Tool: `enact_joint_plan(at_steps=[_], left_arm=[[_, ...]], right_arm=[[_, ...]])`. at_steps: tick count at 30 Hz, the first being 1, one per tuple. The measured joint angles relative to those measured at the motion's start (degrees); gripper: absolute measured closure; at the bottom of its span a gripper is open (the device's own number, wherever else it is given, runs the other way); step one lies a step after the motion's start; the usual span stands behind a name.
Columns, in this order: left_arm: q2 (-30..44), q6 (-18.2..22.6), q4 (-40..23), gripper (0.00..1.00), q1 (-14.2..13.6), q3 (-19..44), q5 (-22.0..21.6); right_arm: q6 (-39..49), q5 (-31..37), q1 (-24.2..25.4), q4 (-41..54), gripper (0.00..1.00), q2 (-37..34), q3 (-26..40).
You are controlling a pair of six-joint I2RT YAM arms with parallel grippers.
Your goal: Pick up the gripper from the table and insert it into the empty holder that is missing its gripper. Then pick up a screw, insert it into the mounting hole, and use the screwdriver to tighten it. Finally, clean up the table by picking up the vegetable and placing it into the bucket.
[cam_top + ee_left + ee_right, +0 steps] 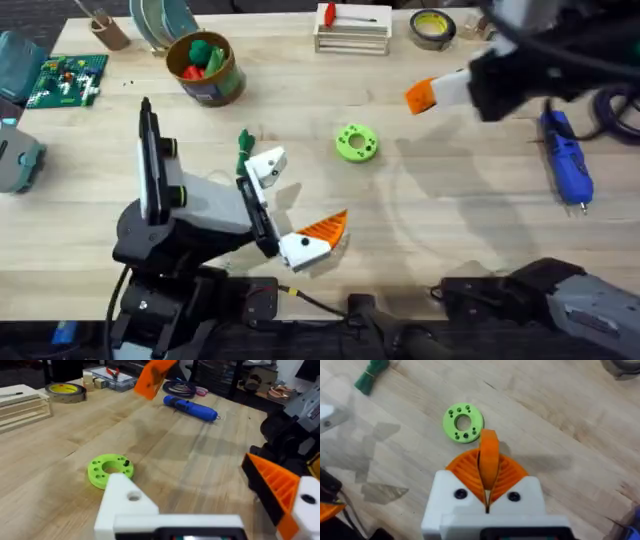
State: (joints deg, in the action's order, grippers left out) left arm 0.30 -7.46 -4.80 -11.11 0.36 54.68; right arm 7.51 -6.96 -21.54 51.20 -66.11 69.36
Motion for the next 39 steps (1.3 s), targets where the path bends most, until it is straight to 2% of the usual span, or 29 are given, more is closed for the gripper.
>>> enact_joint_plan(at_steps=[8,13,16,22,29,33,39], left_arm=[[0.0,0.0,0.0,0.008,0.0,0.0,0.0],[0.0,0.0,0.0,0.008,0.0,0.0,0.0],[0.0,0.0,0.0,0.008,0.0,0.0,0.0],[0.0,0.0,0.0,0.007,0.0,0.0,0.0],[0.0,0.0,0.0,0.007,0.0,0.0,0.0],[0.0,0.0,0.0,0.007,0.0,0.0,0.0],[0.0,-0.3,0.0,0.007,0.0,0.0,0.0]], right_arm=[[-2.6,0.0,0.0,2.4,0.993,11.0,0.0],[-6.2,-0.5,0.0,3.7,0.993,13.8,-0.6],[-8.9,-3.0,0.0,1.3,0.994,15.2,-3.8],[-16.3,-12.9,0.0,-13.0,0.994,17.7,-15.2],[-29.7,-30.8,0.0,-32.9,0.994,14.3,-26.8],[-34.6,-39.0,0.0,-34.5,0.994,9.3,-29.2],[-38.3,-48.6,0.0,-40.5,0.994,2.1,-29.6]])
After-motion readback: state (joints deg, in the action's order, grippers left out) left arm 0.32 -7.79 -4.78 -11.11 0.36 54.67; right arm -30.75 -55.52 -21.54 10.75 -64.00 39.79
